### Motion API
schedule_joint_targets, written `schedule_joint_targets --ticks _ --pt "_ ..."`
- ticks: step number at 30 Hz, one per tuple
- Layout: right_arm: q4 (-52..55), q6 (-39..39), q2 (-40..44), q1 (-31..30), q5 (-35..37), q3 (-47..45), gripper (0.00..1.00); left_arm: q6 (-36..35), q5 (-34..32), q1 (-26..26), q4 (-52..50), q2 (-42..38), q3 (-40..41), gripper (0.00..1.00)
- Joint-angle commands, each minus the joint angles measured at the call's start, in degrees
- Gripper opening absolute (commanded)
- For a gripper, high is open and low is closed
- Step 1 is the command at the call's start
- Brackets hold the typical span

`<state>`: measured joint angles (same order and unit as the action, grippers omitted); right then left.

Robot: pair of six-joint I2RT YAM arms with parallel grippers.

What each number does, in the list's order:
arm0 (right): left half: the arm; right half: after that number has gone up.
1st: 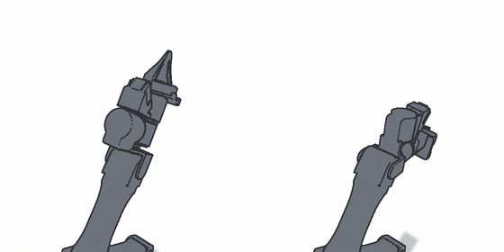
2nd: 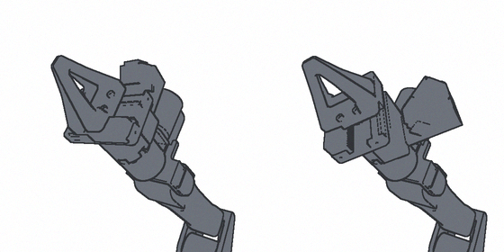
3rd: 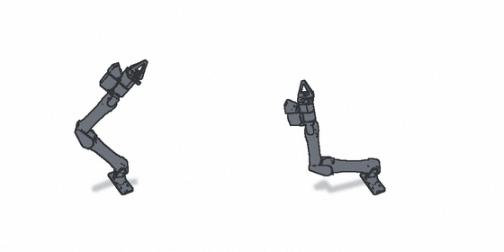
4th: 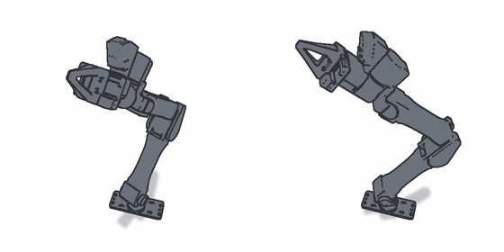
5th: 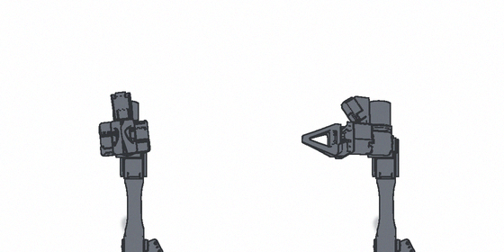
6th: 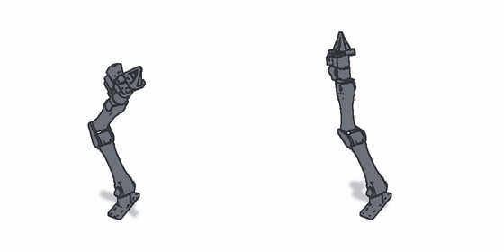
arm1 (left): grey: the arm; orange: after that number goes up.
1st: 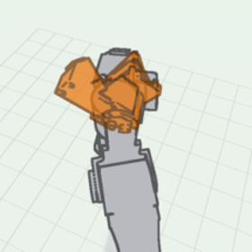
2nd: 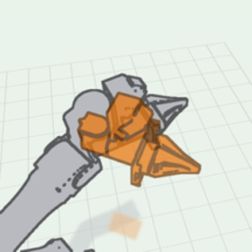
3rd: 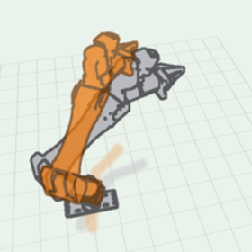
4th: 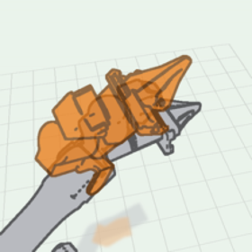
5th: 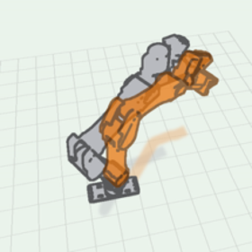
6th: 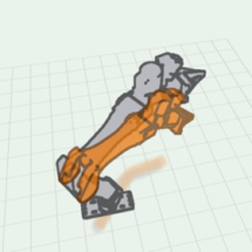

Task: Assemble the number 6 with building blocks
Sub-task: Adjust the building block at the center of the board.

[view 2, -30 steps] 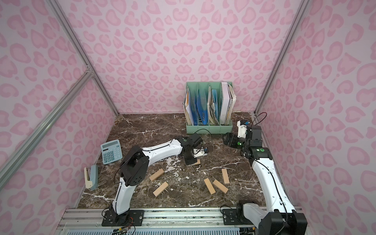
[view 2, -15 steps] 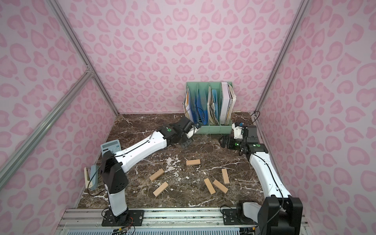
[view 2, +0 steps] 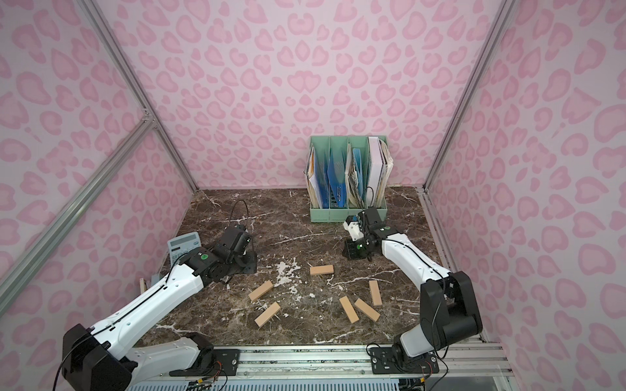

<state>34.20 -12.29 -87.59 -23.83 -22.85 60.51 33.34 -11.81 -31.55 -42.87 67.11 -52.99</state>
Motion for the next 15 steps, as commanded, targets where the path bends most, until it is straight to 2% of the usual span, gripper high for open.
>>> schedule_joint_targets --ticks 1,10,15 --pt "0.56 -3.69 -0.52 -3.60 0.59 -0.74 0.14 6.29 2.26 -0.18 1.57 0.59 1.80 0.61" --pt "-6.05 -9.59 -4.83 -10.42 -1.14 -3.71 0.13 6.18 4.85 -0.44 4.17 4.93 2.89 0.60" --pt "-10.46 -11.76 -8.86 -11.79 -1.44 -3.64 0.12 6.74 5.40 -0.44 4.02 5.60 4.13 0.60"
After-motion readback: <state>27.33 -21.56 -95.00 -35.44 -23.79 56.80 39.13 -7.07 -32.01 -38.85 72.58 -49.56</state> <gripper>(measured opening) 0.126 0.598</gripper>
